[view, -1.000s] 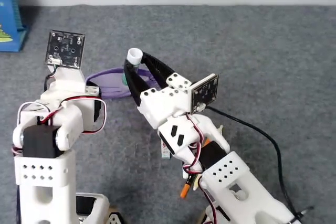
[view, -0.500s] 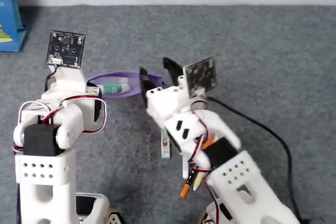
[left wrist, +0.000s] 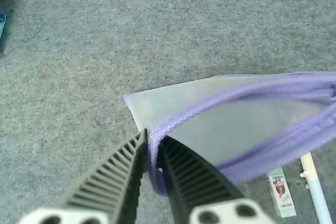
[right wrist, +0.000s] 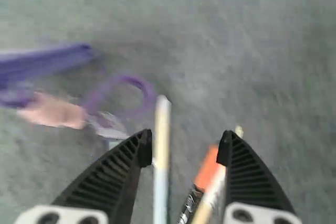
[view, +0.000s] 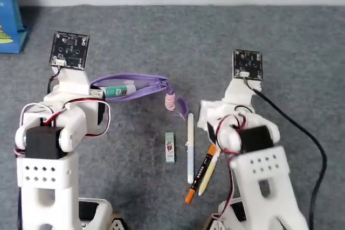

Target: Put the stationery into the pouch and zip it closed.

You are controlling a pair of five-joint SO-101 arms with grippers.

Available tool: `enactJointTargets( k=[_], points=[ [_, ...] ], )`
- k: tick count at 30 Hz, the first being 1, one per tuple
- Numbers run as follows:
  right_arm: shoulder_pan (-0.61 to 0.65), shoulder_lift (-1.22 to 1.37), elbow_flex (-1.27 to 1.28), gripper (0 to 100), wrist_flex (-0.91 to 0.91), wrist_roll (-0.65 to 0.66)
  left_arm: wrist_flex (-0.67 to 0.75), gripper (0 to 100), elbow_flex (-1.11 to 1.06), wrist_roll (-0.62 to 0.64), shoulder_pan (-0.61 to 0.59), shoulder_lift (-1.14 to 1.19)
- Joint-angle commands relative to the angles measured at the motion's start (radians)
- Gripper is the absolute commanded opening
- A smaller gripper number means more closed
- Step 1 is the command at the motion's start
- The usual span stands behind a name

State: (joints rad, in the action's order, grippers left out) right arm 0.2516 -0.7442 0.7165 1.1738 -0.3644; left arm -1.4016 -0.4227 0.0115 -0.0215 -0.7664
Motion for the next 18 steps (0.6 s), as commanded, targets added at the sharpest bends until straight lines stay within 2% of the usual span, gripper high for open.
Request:
enactJointTargets(
  k=[1, 7, 11, 18],
  points=[
    [-0.041, 0.102, 0.008, 19.8, 0.007, -0.038, -0.009, 1, -0.001, 0.009, 0.006, 0.018],
    [-0.048, 0.328, 0.011, 19.8, 0.005, -0.118, -0.009, 1, -0.001, 0.009, 0.006, 0.018],
    [-0.054, 0.469, 0.008, 19.8, -0.033, -0.124, -0.011, 1, -0.002, 0.009, 0.006, 0.018],
    [-0.148, 0.628, 0.008, 19.8, -0.156, -0.117, -0.009, 1, -0.010, 0.009, 0.006, 0.018]
  ],
)
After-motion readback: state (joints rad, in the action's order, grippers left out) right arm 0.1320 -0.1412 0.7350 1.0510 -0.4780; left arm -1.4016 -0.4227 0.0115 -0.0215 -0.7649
